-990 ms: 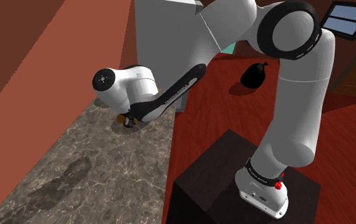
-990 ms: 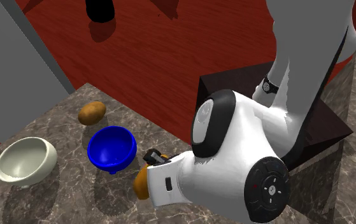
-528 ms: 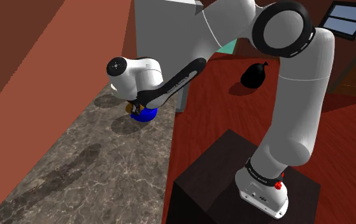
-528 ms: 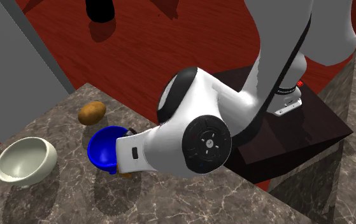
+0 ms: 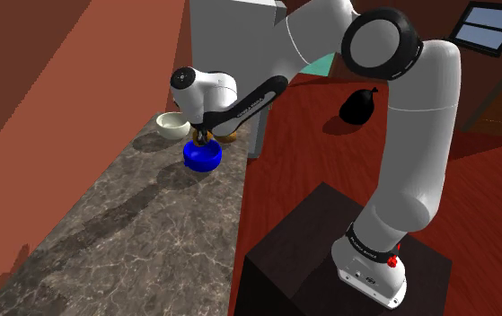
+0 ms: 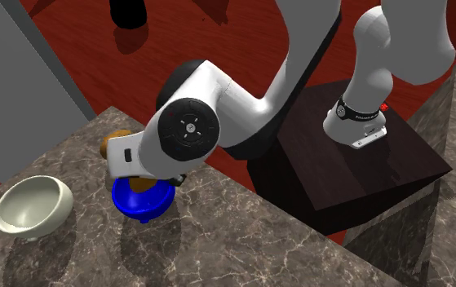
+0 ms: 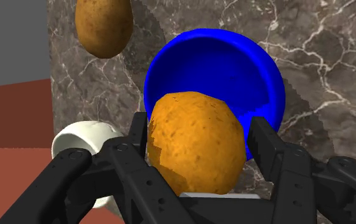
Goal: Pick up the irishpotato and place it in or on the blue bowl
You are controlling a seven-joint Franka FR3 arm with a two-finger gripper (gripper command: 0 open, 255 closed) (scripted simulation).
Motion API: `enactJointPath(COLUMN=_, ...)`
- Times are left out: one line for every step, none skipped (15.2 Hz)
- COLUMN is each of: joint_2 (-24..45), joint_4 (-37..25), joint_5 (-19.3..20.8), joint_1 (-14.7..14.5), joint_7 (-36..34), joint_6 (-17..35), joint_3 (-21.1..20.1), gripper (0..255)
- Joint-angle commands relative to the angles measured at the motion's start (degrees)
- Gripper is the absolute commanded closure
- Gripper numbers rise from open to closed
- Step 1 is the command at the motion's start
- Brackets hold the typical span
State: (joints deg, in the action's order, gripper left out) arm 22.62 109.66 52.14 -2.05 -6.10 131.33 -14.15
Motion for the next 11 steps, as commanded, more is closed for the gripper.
enactJointPath(joint_2=1.43, joint_4=-2.19, joint_5=-0.05, joint_1=1.62, joint_7=2.65, joint_6=0.98, joint_3=0.89, gripper=255)
enactJointPath(joint_2=2.11, joint_4=-3.22, joint_5=-0.11, joint_1=2.37, joint_7=3.85, joint_6=1.41, joint_3=1.27, gripper=255)
enactJointPath(joint_2=2.68, joint_4=-4.08, joint_5=-0.19, joint_1=2.95, joint_7=4.81, joint_6=1.73, joint_3=1.56, gripper=255)
enactJointPath(joint_2=3.16, joint_4=-4.04, joint_5=0.24, joint_1=2.87, joint_7=4.30, joint_6=2.09, joint_3=1.71, gripper=255)
enactJointPath(joint_2=3.64, joint_4=-4.01, joint_5=0.67, joint_1=2.76, joint_7=3.80, joint_6=2.45, joint_3=1.88, gripper=255)
enactJointPath(joint_2=4.12, joint_4=-3.99, joint_5=1.10, joint_1=2.66, joint_7=3.29, joint_6=2.80, joint_3=2.06, gripper=255)
enactJointPath(joint_2=4.62, joint_4=-3.99, joint_5=1.52, joint_1=2.55, joint_7=2.79, joint_6=3.14, joint_3=2.23, gripper=255)
enactJointPath(joint_2=5.12, joint_4=-4.00, joint_5=1.95, joint_1=2.45, joint_7=2.29, joint_6=3.49, joint_3=2.41, gripper=255)
enactJointPath(joint_2=5.63, joint_4=-4.02, joint_5=2.38, joint_1=2.33, joint_7=1.78, joint_6=3.82, joint_3=2.59, gripper=255)
enactJointPath(joint_2=6.14, joint_4=-4.06, joint_5=2.81, joint_1=2.22, joint_7=1.28, joint_6=4.16, joint_3=2.78, gripper=255)
enactJointPath(joint_2=6.66, joint_4=-4.10, joint_5=3.23, joint_1=2.10, joint_7=0.78, joint_6=4.49, joint_3=2.96, gripper=255)
